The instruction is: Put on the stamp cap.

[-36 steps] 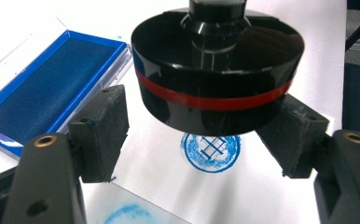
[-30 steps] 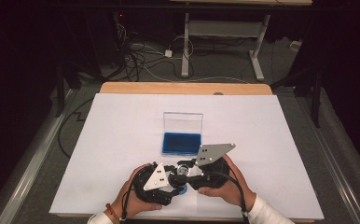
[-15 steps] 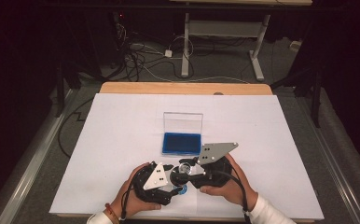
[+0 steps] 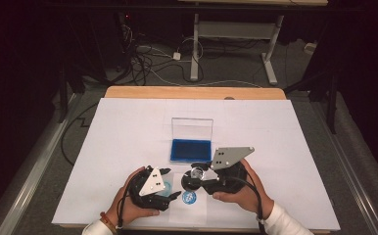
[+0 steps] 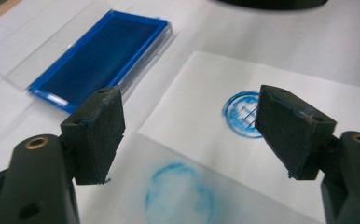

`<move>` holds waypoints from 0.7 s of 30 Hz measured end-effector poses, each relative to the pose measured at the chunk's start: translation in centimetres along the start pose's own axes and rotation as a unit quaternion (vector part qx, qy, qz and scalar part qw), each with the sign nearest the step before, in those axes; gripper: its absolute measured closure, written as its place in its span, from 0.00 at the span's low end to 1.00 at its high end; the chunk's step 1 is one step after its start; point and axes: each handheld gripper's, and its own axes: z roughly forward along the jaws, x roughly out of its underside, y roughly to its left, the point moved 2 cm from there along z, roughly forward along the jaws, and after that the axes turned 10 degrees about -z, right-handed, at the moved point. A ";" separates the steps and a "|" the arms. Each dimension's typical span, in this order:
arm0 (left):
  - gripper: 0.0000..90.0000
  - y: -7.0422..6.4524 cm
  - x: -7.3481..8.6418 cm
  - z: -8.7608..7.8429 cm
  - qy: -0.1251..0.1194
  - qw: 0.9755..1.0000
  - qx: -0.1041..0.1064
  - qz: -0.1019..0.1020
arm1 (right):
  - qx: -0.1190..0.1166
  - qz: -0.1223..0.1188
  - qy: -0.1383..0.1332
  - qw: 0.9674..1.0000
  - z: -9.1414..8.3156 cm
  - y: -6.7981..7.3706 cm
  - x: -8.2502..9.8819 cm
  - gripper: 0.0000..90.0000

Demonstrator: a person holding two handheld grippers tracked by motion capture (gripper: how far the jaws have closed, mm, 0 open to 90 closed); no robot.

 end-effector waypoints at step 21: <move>0.25 3.2 3.7 -3.7 -0.005 0.998 -0.062 -0.031 | 0.044 0.006 -0.005 0.999 -3.0 -2.0 0.5 0.63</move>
